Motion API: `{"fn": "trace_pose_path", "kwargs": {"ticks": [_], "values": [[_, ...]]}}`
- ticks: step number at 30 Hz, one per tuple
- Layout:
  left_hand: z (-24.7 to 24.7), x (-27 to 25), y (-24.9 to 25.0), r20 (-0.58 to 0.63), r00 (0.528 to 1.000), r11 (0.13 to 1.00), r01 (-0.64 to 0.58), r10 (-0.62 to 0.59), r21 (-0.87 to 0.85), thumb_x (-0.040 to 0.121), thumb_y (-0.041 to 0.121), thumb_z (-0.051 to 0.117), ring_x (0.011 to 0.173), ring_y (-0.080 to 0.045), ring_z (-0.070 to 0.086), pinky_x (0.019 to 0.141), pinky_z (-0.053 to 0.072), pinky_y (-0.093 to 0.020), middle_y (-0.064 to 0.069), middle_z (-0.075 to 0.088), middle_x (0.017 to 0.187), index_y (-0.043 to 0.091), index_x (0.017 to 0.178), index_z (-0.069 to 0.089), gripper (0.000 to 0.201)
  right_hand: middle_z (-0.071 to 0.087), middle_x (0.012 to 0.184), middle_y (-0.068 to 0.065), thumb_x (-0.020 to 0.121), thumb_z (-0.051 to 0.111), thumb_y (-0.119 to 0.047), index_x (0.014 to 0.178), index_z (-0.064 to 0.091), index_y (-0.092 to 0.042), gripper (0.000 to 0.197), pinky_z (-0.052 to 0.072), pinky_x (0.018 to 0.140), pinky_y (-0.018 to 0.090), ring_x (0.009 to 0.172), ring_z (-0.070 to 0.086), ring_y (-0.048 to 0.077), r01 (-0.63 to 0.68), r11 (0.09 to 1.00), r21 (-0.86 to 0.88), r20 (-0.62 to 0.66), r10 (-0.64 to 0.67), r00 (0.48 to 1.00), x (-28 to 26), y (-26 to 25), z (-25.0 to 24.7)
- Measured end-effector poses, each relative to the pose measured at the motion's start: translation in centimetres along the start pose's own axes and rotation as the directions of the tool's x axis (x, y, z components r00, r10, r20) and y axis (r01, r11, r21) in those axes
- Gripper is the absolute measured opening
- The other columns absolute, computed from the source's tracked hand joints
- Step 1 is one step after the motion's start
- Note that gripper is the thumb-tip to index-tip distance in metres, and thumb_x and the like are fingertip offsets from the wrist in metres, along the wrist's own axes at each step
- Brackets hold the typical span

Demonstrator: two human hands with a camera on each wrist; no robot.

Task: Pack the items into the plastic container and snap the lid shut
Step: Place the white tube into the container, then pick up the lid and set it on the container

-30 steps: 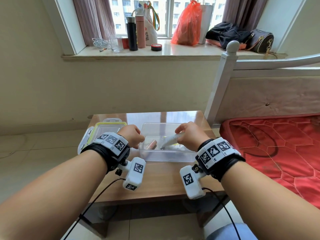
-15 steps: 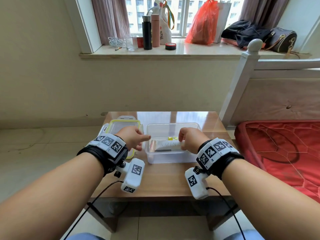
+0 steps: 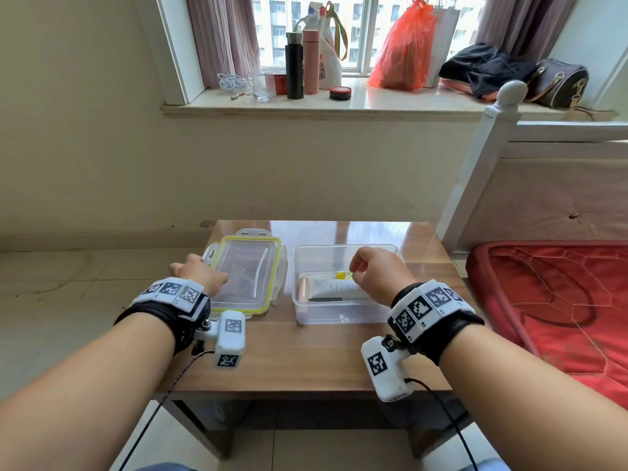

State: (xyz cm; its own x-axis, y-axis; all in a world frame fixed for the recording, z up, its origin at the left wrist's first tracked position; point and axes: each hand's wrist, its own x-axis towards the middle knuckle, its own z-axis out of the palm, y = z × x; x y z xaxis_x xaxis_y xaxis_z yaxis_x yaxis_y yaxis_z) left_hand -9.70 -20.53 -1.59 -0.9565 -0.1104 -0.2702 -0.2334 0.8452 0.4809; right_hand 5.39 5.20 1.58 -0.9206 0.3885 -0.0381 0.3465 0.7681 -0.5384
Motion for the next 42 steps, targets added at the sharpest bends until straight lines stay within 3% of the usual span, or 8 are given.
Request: {"fn": "trace_pose_path", "kwargs": {"ticks": [5, 9, 17, 23, 29, 32, 37, 42], "values": [[0.0, 0.9, -0.8, -0.019, 0.999, 1.0, 0.027, -0.027, -0.015, 0.083, 0.015, 0.065, 0.114, -0.04, 0.057, 0.089, 0.046, -0.039, -0.024, 0.056, 0.13, -0.001, 0.13, 0.048, 0.053, 0.059, 0.086, -0.005, 0.087, 0.052, -0.01, 0.087, 0.064, -0.019, 0.015, 0.04, 0.072, 0.022, 0.082, 0.056, 0.015, 0.017, 0.997, 0.069, -0.017, -0.016, 1.0, -0.4, -0.8, 0.0], [-0.3, 1.1, -1.1, -0.002, 0.999, 0.998, -0.049, 0.049, 0.033, 0.088, 0.014, 0.055, 0.095, -0.039, 0.067, 0.07, 0.05, -0.036, -0.024, 0.072, 0.101, -0.004, 0.095, 0.072, 0.026, 0.06, 0.086, -0.004, 0.086, 0.054, -0.01, 0.088, 0.066, -0.017, 0.014, 0.041, 0.072, 0.021, 0.082, 0.056, 0.015, 0.017, 0.994, 0.106, -0.011, -0.016, 1.0, -0.6, -1.0, 0.1], [-1.3, -0.5, 0.5, -0.197, 0.977, 0.946, -0.137, 0.08, -0.295, 0.095, 0.011, 0.038, 0.091, -0.03, 0.048, 0.077, 0.035, -0.033, -0.016, 0.057, 0.114, 0.011, 0.104, 0.049, 0.014, 0.061, 0.083, -0.005, 0.087, 0.057, -0.018, 0.086, 0.062, -0.019, 0.006, 0.041, 0.064, 0.02, 0.078, 0.056, 0.013, 0.03, 0.981, 0.191, -0.006, -0.029, 1.0, -0.8, -1.6, 0.2], [-2.4, -1.7, 3.4, -0.305, 0.923, 0.794, -0.364, 0.236, -0.486, 0.095, 0.016, 0.038, 0.085, -0.029, 0.069, 0.083, 0.055, -0.048, -0.004, 0.058, 0.101, 0.016, 0.107, 0.05, 0.017, 0.063, 0.083, -0.002, 0.086, 0.057, -0.019, 0.08, 0.06, -0.021, 0.007, 0.042, 0.066, 0.023, 0.076, 0.056, 0.014, 0.033, 0.967, 0.251, 0.013, -0.038, 0.999, -0.8, -1.9, 0.1], [-3.0, -4.8, 6.6, -0.406, 0.808, 0.716, -0.577, 0.427, -0.393, 0.096, 0.017, 0.042, 0.083, -0.024, 0.057, 0.075, 0.041, -0.029, 0.0, 0.061, 0.095, 0.015, 0.116, 0.051, 0.023, 0.067, 0.093, 0.001, 0.091, 0.06, -0.026, 0.102, 0.063, -0.016, 0.016, 0.047, 0.065, 0.022, 0.087, 0.067, 0.019, 0.044, 0.901, 0.431, 0.096, -0.095, 0.991, -1.2, -3.8, -0.3], [-2.9, -6.9, 7.7, -0.425, 0.717, 0.643, -0.692, 0.553, -0.33, 0.096, 0.019, 0.043, 0.083, -0.021, 0.057, 0.073, 0.039, -0.025, 0.003, 0.06, 0.096, 0.016, 0.116, 0.052, 0.022, 0.061, 0.113, 0.004, 0.095, 0.053, -0.031, 0.129, 0.051, -0.012, 0.039, 0.049, 0.083, 0.03, 0.098, 0.062, 0.017, -0.031, 0.757, 0.652, 0.228, -0.157, 0.961, -1.8, -5.4, -0.9], [-2.3, -10.1, 8.5, -0.353, 0.472, 0.448, -0.881, 0.808, -0.151, 0.094, 0.017, 0.05, 0.089, -0.015, 0.06, 0.077, 0.044, -0.025, 0.001, 0.066, 0.101, 0.015, 0.111, 0.057, 0.019, 0.054, 0.132, 0.007, 0.095, 0.044, -0.044, 0.121, 0.046, -0.021, 0.034, 0.045, 0.098, 0.038, 0.11, 0.06, 0.02, -0.181, 0.363, 0.914, 0.259, -0.179, 0.949, -1.7, -6.8, -1.8], [-2.1, -11.9, 8.3, -0.269, 0.373, 0.38, -0.925, 0.888, -0.027, 0.091, 0.02, 0.06, 0.077, 0.014, 0.054, 0.071, 0.03, 0.007, 0.004, 0.069, 0.106, 0.014, 0.111, 0.063, 0.022, 0.067, 0.106, 0.012, 0.088, 0.053, -0.051, 0.104, 0.05, -0.014, 0.04, 0.052, 0.093, 0.039, 0.099, 0.066, 0.023, -0.244, 0.032, 0.969, 0.246, -0.065, 0.967, -0.8, -6.0, -2.6]]}}
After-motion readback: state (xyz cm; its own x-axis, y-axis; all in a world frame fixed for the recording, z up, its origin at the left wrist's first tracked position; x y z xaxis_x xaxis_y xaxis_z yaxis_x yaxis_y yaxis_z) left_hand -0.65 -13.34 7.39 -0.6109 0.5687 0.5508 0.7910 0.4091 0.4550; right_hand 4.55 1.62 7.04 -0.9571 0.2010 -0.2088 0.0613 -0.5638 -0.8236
